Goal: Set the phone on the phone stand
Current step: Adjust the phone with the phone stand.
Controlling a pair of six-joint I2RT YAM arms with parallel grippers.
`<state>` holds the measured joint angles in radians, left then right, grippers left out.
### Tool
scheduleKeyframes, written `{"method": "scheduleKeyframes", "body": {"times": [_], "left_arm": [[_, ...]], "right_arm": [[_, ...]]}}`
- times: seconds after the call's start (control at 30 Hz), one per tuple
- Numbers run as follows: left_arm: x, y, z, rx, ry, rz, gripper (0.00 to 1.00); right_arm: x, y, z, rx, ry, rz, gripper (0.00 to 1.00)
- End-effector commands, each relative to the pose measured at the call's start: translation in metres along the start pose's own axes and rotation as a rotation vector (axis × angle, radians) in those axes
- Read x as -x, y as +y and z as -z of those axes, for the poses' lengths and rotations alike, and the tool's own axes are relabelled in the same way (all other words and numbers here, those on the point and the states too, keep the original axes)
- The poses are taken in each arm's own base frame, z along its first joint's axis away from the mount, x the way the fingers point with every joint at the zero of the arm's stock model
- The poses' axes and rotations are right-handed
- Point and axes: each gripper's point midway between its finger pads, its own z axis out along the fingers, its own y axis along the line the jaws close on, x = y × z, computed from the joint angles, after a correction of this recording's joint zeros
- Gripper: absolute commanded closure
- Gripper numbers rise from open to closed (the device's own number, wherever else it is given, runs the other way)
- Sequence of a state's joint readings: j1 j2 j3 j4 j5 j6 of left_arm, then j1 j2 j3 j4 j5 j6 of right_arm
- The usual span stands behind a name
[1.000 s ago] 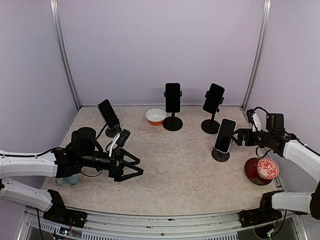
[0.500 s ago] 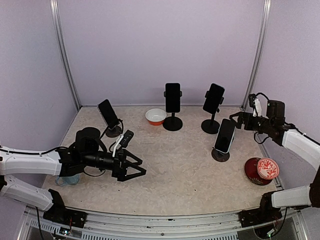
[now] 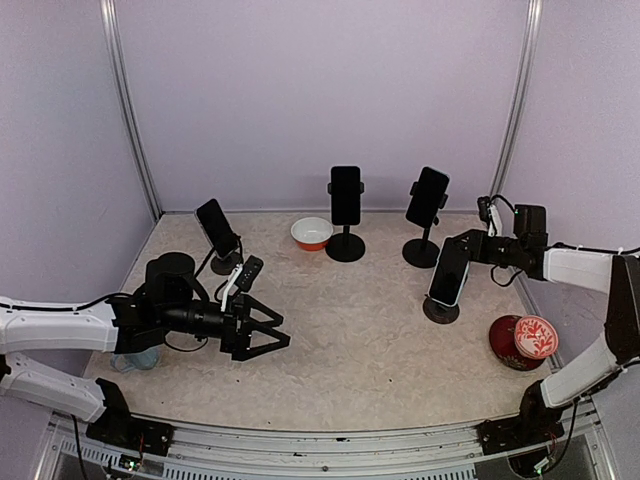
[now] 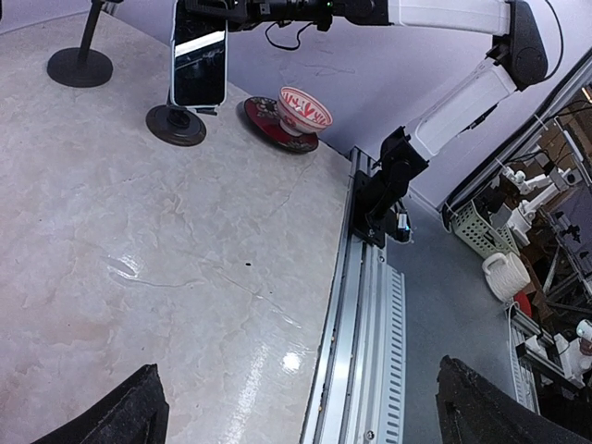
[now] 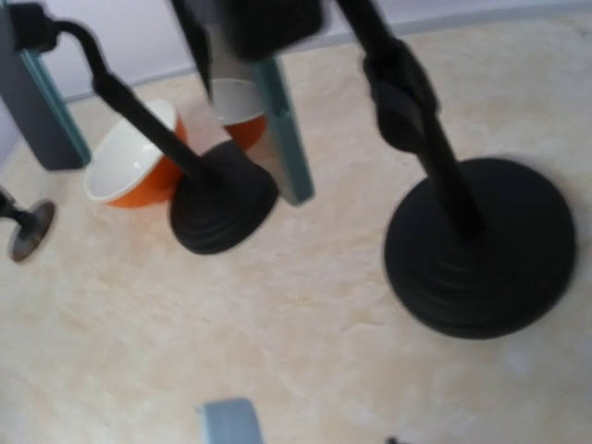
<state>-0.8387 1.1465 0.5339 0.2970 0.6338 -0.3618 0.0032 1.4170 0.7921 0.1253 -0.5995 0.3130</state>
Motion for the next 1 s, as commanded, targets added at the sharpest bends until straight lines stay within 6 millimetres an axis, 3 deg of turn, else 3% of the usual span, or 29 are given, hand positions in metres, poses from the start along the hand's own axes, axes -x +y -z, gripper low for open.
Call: {"method": "scheduleKeyframes", "body": {"times": [0.0,0.23,0.53,0.67,0.97], "left_arm": [[0.01,-0.006,0.002,-0.005,-0.023,-0.019,0.01],[0.009,-0.006,0.002,-0.004,-0.023,-0.023,0.01],[0.013,-0.007,-0.001,-0.015,-0.027,-0.025,0.01],[0.01,-0.007,-0.001,-0.018,-0.024,-0.023,0.01],[0.009,-0.01,0.0,-0.017,-0.029,-0.004,0.01]], "right_arm": [[0.02,0.011,0.001,0.062,-0.04,0.04,0.67],[0.014,0.018,0.012,0.06,-0.035,0.077,0.84],[0.009,0.029,0.042,0.022,-0.125,0.162,0.93],[0.006,0.031,0.046,0.03,-0.167,0.177,0.99],[0.029,0.049,0.051,0.123,-0.279,0.17,1.0]]}}
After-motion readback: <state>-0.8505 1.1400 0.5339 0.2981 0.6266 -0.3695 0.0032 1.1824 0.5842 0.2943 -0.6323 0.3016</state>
